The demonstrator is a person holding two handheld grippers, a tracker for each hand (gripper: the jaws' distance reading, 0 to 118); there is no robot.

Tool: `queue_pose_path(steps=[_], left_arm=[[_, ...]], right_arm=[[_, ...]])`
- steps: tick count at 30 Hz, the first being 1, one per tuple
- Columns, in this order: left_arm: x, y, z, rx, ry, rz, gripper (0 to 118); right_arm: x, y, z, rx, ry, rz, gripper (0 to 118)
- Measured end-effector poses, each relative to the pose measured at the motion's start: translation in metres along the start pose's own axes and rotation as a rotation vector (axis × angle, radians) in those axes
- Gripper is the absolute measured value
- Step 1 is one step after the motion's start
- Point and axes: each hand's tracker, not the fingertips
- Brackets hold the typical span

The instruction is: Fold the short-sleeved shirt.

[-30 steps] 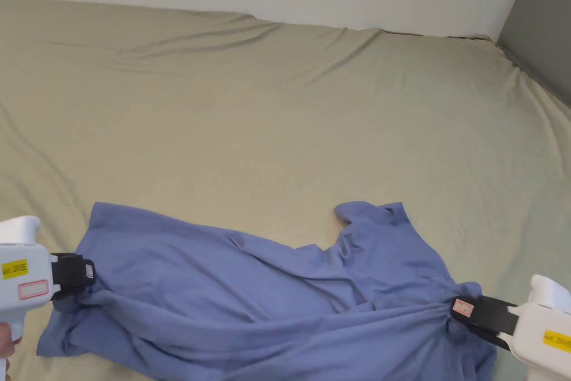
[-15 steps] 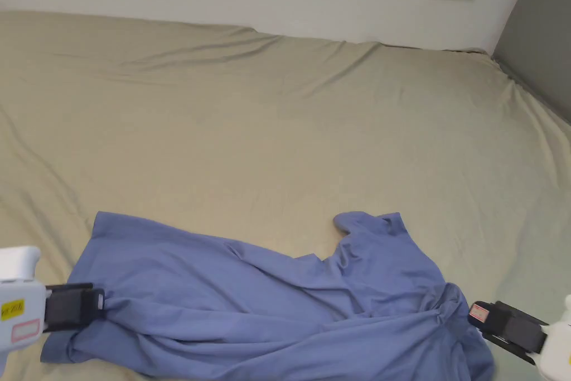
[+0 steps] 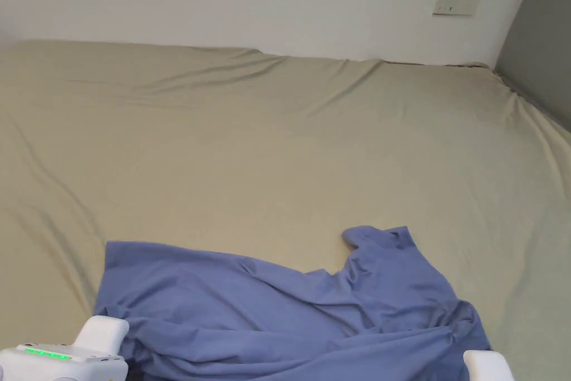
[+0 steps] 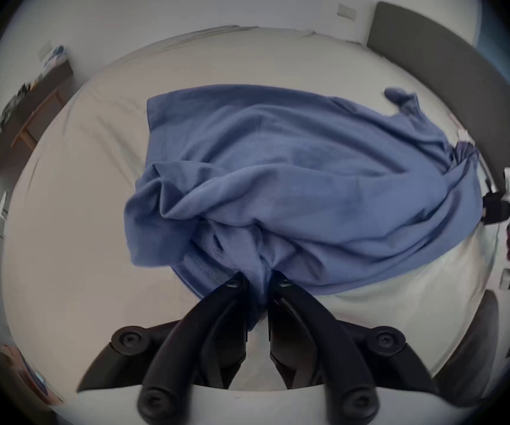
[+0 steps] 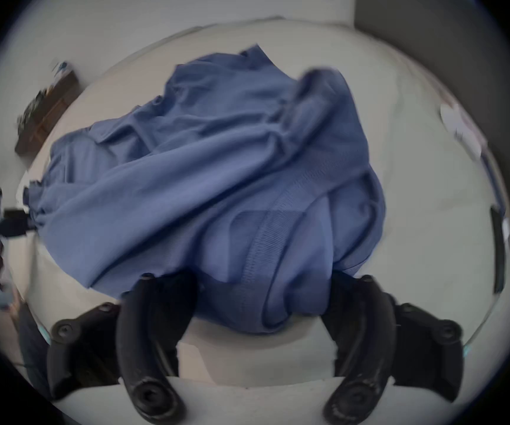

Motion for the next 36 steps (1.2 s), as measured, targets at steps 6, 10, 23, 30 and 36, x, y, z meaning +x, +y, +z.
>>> queue_pose_path(steps=[6,10,23,30,36], left_arm=[[0.001,0.008,0.03,0.028,-0.033,-0.014,10],[-0.02,0.011,0.071,0.073,-0.097,0.048,10],[-0.04,-0.106,0.076,-0.083,-0.136,0.103,10],[-0.034,-0.139,0.085,-0.071,-0.153,0.184,10],[-0.026,-0.137,0.075,-0.076,-0.127,0.126,29]], right_arm=[[0.02,0.01,0.015,-0.037,0.165,-0.06,11],[0.042,0.012,0.053,0.029,0.233,-0.134,11],[0.047,-0.068,0.08,-0.12,0.214,-0.023,11],[0.066,-0.09,0.068,-0.186,0.254,-0.135,11],[0.051,-0.091,0.063,-0.156,0.21,-0.026,19]])
